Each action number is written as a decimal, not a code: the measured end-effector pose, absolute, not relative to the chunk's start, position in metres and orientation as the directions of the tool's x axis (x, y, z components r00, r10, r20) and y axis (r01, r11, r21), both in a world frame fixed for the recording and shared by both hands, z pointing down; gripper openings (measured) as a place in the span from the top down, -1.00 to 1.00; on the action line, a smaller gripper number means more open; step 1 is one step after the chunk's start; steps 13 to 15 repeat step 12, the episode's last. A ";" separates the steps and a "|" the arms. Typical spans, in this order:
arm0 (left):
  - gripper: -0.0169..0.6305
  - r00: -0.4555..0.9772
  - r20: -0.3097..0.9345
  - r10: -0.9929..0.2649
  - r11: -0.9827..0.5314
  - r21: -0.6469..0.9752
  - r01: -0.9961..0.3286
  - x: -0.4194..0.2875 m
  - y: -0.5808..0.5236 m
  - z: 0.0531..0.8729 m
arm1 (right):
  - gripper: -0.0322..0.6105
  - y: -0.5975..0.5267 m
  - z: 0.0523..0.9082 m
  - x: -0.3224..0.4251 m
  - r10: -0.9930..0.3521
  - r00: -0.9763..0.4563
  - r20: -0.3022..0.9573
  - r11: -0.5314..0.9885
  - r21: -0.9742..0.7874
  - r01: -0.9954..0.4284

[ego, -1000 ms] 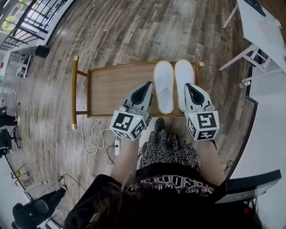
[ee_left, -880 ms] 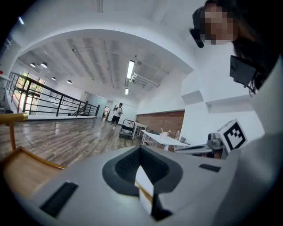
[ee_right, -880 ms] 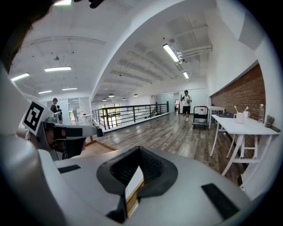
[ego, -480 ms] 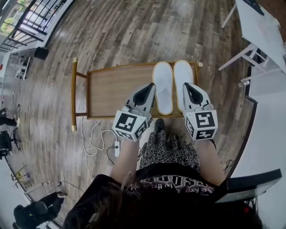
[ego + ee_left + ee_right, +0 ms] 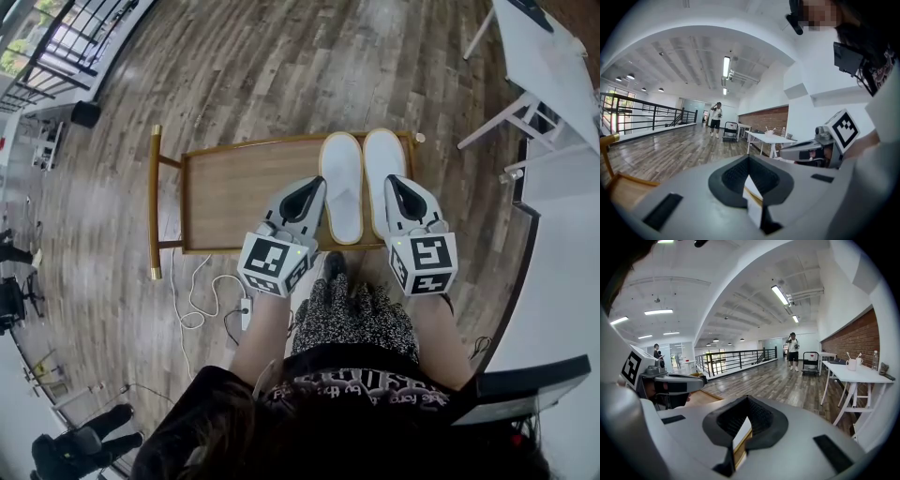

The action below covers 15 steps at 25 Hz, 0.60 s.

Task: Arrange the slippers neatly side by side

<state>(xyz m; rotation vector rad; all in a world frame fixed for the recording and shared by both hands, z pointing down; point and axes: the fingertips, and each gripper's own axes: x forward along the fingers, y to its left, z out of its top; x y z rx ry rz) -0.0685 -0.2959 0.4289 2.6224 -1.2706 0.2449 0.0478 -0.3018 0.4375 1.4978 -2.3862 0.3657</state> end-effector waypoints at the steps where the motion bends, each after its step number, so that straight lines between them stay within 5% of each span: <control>1: 0.94 0.613 0.244 -0.751 -0.603 0.124 -0.788 -0.069 -0.296 0.430 | 0.89 -0.302 0.438 0.048 -0.827 -0.411 0.382 0.424 -0.055 -0.904; 15: 0.94 0.610 0.256 -0.750 -0.596 0.139 -0.791 -0.072 -0.298 0.435 | 0.89 -0.303 0.441 0.050 -0.828 -0.404 0.388 0.420 -0.048 -0.906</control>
